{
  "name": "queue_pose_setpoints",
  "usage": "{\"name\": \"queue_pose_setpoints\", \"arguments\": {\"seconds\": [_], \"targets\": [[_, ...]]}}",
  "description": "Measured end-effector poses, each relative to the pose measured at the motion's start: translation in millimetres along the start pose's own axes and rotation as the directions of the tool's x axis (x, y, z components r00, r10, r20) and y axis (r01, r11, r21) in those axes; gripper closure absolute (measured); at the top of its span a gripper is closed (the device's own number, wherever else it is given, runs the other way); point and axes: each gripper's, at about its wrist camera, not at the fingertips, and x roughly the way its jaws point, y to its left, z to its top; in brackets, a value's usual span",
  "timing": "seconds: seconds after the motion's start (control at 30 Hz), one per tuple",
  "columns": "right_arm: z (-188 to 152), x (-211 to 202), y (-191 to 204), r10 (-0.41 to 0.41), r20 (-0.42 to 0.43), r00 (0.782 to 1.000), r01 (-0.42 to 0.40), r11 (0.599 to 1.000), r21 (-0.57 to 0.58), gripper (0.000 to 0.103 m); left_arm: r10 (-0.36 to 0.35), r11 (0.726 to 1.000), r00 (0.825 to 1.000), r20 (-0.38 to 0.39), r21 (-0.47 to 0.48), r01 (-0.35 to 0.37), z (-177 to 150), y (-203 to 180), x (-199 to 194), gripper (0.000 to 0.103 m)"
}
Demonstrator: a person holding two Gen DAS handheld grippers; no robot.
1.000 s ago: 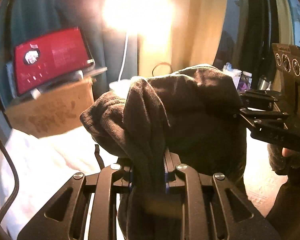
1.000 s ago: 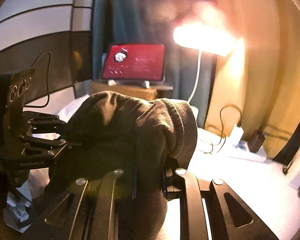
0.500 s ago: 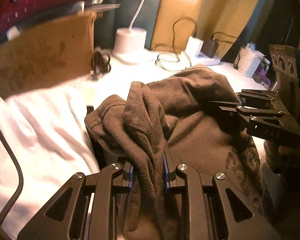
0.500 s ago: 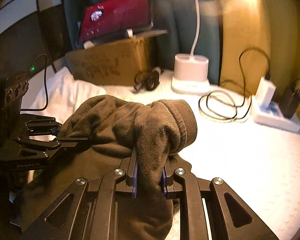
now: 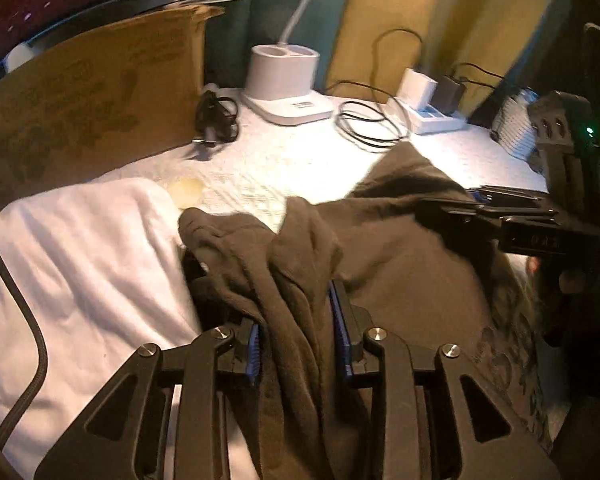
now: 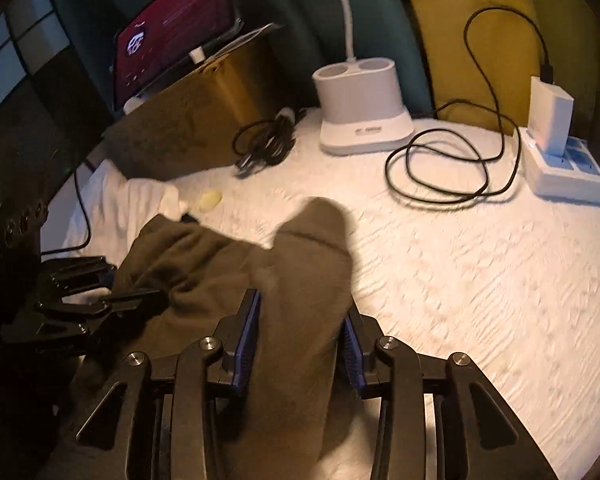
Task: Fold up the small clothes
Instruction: 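Lower the folded end onto the shirt and open both grippers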
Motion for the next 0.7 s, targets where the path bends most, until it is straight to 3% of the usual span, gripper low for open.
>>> {"name": "queue_pose_setpoints", "arguments": {"seconds": [0.23, 0.33, 0.7], "targets": [[-2.0, 10.7, -16.2, -0.102, 0.006, 0.995, 0.102, 0.995, -0.007, 0.062, 0.055, 0.999, 0.998, -0.012, -0.002, -0.055, -1.0, 2.0, 4.6, 0.069], [-4.6, 5.5, -14.1, -0.152, 0.023, 0.988, 0.152, 0.988, -0.025, 0.056, 0.087, 0.996, 0.996, -0.004, 0.011, -0.087, -0.9, -1.2, 1.0, 0.069], [-21.7, -27.8, -13.5, -0.265, 0.059, 0.962, 0.269, 0.961, -0.068, 0.055, 0.18, 0.984, 0.983, 0.037, -0.008, -0.18, -3.6, -6.4, -27.8, 0.067]]}}
